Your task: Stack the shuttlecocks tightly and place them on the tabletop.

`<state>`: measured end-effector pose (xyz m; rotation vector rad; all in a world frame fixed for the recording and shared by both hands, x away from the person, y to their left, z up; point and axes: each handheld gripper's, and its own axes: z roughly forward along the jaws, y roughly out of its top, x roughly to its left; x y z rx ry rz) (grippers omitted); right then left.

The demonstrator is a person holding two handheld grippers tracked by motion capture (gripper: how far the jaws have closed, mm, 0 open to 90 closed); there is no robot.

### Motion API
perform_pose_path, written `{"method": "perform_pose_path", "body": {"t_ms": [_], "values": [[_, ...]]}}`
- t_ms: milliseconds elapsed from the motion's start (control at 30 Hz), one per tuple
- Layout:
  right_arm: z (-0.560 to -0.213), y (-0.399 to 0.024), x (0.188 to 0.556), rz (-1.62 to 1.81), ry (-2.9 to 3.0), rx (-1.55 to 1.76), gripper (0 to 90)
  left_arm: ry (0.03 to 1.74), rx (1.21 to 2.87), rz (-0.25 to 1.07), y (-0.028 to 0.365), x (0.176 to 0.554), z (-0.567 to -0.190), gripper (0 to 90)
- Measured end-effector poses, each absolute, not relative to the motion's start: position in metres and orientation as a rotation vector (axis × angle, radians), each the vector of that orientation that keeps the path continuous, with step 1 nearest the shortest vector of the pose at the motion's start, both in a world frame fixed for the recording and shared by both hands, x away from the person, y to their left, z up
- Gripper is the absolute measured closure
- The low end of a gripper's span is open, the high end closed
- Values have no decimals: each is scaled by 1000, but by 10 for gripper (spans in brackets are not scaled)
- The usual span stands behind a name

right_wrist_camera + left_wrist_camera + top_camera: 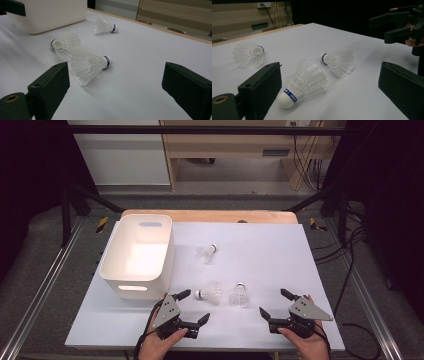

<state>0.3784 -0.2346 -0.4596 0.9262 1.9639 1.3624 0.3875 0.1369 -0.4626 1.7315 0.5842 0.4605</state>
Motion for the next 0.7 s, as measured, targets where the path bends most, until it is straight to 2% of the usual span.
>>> {"method": "perform_pose_path", "body": {"t_ms": [133,700], "values": [[-458,-229,375,1379,1988,918,116,576,1727,464,142,381,-463,43],[-449,-194,366,1295,2127,957,129,599,1691,480,172,367,-465,40]]}}
